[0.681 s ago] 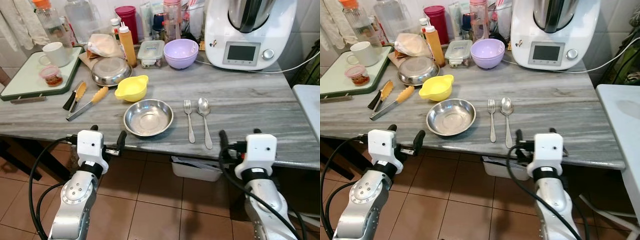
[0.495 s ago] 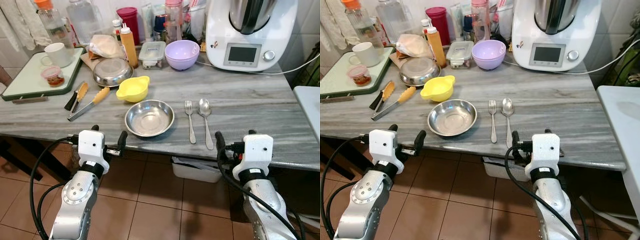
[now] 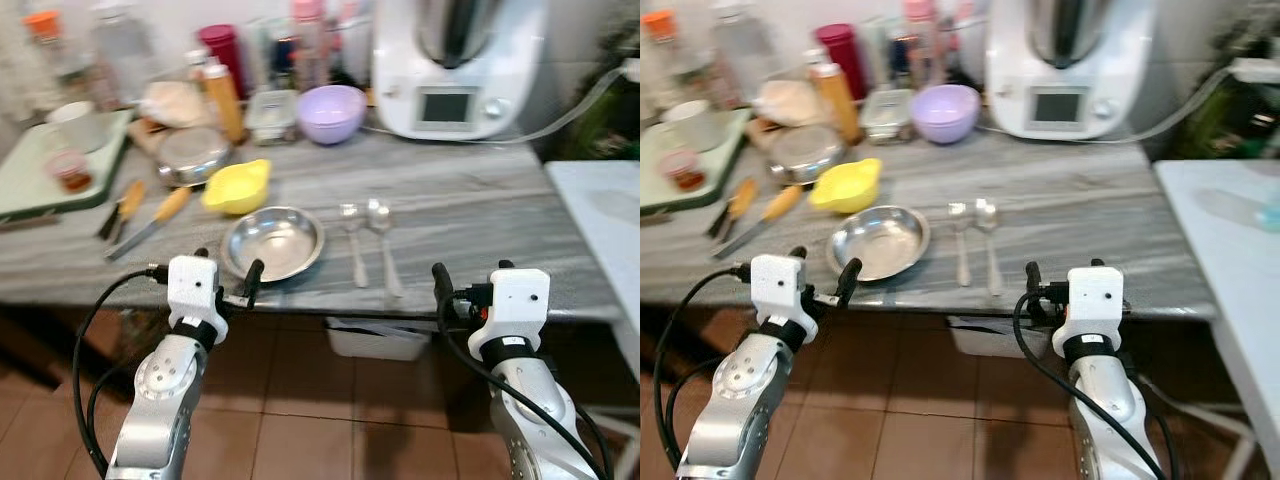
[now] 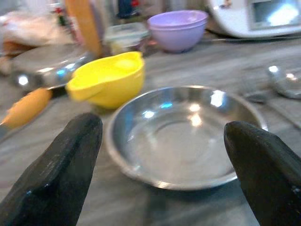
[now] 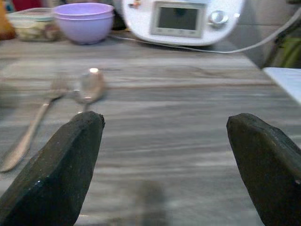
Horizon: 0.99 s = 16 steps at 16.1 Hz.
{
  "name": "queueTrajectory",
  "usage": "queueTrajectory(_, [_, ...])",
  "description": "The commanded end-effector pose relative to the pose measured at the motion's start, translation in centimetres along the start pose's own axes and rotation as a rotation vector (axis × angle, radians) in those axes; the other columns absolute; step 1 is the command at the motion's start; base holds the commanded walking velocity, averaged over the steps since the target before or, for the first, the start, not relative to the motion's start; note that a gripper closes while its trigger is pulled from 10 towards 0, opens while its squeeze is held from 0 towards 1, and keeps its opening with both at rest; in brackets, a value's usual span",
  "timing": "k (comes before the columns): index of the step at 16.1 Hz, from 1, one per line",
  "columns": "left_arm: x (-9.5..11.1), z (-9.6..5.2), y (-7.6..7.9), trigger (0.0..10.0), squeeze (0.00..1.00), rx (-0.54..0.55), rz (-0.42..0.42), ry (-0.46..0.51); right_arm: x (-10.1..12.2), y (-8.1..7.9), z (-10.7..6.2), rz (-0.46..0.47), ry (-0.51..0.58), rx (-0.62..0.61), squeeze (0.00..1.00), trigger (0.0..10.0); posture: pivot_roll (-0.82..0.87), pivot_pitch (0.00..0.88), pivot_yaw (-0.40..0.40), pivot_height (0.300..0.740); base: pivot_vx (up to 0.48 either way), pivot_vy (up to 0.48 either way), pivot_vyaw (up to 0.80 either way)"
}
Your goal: Setting the table
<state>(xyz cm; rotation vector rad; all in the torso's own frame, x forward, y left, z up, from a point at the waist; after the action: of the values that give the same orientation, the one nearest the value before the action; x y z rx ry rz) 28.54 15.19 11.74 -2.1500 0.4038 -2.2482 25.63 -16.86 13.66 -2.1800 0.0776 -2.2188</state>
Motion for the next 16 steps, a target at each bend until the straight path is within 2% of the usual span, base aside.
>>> queueTrajectory(1, [-0.8,-0.1,-0.2,10.0,0.0,-0.003,0.013,-0.042,0.1,-0.2,0.2,0.007,-0.003,0.014,0.0,10.0,-0.14,0.048,0.105,0.74,0.0,0.0,-0.76])
queueTrajectory(4, [-0.9,0.0,-0.3,10.0,0.0,0.005,0.018,-0.049,0.1,-0.1,0.4,0.018,-0.002,0.009,0.0,10.0,-0.14,0.048,0.105,0.74,0.0,0.0,-0.77])
queueTrajectory(9, [-1.0,0.1,-0.4,10.0,0.0,-0.001,0.026,-0.067,0.5,0.0,0.5,0.015,0.021,0.005,0.0,10.0,-0.14,0.048,0.105,0.74,0.0,0.0,0.0])
queueTrajectory(13, [-0.7,0.4,-0.2,10.0,0.0,-0.015,0.022,-0.06,1.4,-0.7,0.8,0.022,0.069,0.059,0.0,10.0,-0.13,0.057,0.114,0.74,-0.257,0.0,0.0])
queueTrajectory(16, [-0.6,0.5,-0.1,10.0,0.0,-0.019,0.026,-0.06,1.5,-1.3,1.1,0.034,0.073,0.077,0.0,10.0,-0.13,0.057,0.114,0.74,0.0,0.0,0.0])
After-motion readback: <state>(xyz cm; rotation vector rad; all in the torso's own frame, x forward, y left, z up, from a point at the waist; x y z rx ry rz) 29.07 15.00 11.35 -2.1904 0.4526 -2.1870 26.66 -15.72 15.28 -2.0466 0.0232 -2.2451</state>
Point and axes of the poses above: a point about 5 cm out from each wrist's last joint towards the gripper, its own z axis pointing out of the wrist towards the gripper, its own x axis along the axis of the wrist's last joint, y = z × x, the point moved 1 cm from there along z, pointing out of the wrist towards the gripper, and after that the axes turned 9 degrees about z, right-handed, at the moved point
